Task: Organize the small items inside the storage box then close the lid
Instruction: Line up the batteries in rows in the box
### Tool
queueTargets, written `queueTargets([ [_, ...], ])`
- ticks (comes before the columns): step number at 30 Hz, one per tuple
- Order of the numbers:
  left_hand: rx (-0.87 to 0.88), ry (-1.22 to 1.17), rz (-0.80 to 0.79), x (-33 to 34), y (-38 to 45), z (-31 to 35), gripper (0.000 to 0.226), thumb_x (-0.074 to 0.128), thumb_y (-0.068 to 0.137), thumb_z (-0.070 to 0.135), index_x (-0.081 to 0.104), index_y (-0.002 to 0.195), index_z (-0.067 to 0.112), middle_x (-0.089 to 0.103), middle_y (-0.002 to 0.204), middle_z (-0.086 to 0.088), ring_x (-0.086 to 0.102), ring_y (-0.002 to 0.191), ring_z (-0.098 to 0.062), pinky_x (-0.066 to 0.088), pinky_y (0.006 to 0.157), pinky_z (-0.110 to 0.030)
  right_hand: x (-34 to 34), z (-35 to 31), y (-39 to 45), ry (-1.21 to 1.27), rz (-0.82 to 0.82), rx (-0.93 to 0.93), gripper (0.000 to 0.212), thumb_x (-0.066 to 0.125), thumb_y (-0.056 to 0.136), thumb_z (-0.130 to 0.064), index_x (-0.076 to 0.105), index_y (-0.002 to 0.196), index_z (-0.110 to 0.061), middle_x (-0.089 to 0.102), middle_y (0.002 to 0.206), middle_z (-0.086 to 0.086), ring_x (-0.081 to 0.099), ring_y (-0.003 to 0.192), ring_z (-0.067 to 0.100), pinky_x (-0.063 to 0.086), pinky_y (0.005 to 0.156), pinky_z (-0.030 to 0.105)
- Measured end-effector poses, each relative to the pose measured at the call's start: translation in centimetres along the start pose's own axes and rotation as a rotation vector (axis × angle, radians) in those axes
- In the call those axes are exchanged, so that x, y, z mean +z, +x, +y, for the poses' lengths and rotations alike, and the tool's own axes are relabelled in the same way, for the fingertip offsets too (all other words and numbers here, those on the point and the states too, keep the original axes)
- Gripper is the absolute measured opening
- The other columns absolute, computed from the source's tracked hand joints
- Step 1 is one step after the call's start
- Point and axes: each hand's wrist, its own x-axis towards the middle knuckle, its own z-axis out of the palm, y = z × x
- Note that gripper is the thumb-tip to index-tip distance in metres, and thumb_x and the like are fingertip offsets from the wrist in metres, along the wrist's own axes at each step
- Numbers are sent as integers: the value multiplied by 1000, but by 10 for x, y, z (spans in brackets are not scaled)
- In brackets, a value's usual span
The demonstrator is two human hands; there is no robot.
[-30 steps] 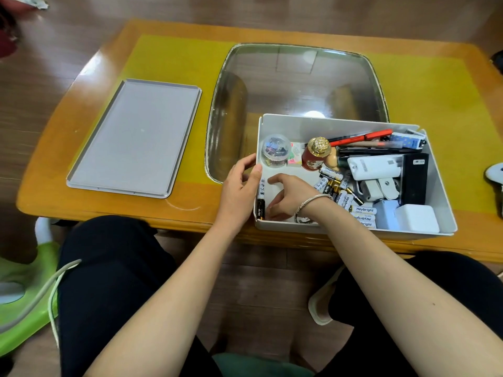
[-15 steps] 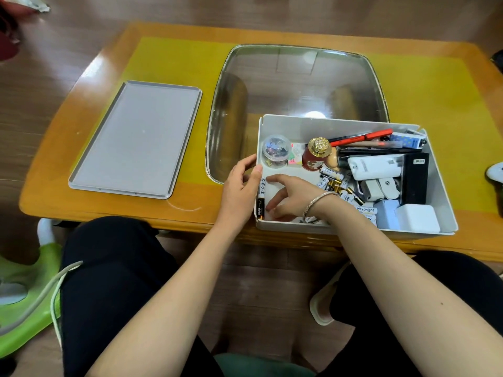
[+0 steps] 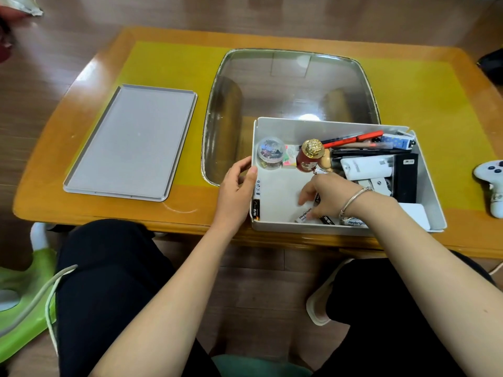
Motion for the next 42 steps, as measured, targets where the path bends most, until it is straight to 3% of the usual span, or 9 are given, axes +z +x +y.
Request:
queueTargets([
  [4,-4,9,3,0,1,0,37,47,99,33,51,133,20,58,130,3,53,116,-8,49,92,-25,10,0,10,-105,-41,-34,22,75,73,-27,69,94,-26,46,72,-16,48,70,10,38,65,22],
  [13,-10,6,2,0,0,0,36,47,98,36,51,131,22,59,127,5,54,114,-6,50,91,-27,14,-1,21,-147,11,-60,16,72,71,-36,59,68,-28,53,68,-14,53,69,12,45,63,24],
  [20,-6,3,8,1,0,1,35,47,99,33,52,131,20,59,127,4,55,114,-8,51,94,-35,6,-19,24,301,309,-85,23,69,78,-20,63,101,-21,60,61,-12,57,59,0,49,68,20],
  [23,-11,9,6,1,0,1,35,47,99,32,51,132,20,58,128,2,55,115,-10,51,95,-37,9,-31,32,415,269,-6,17,65,82,-19,62,99,-22,64,57,-6,55,42,-5,43,45,8],
  [25,-10,18,5,1,0,2,36,47,99,32,51,132,19,58,128,1,55,115,-10,51,94,-37,12,-37,38,528,245,72,11,65,83,-17,59,93,-19,66,58,3,59,39,5,46,37,16],
  [28,2,24,9,0,-1,2,36,46,99,31,51,132,19,58,128,1,54,115,-9,50,95,-34,16,-42,44,716,210,175,16,67,84,-13,56,96,-12,67,63,15,63,44,21,57,49,32],
  [33,10,22,8,1,-1,2,35,46,100,29,51,132,17,58,128,1,54,115,-9,49,96,-32,19,-45,48,842,152,222,37,68,82,-3,53,115,-9,68,68,15,65,46,19,57,47,31],
  [38,-7,7,7,1,0,1,37,47,99,30,51,133,16,59,127,0,55,114,-12,51,94,-38,23,-40,47,665,158,156,61,78,70,-2,52,124,-12,59,89,6,68,66,29,59,59,43],
  [42,-7,12,9,1,0,1,38,47,99,31,51,134,16,58,128,0,55,114,-11,50,95,-38,26,-42,50,502,167,98,66,81,66,-12,52,125,-14,59,84,-2,59,65,12,56,64,31],
])
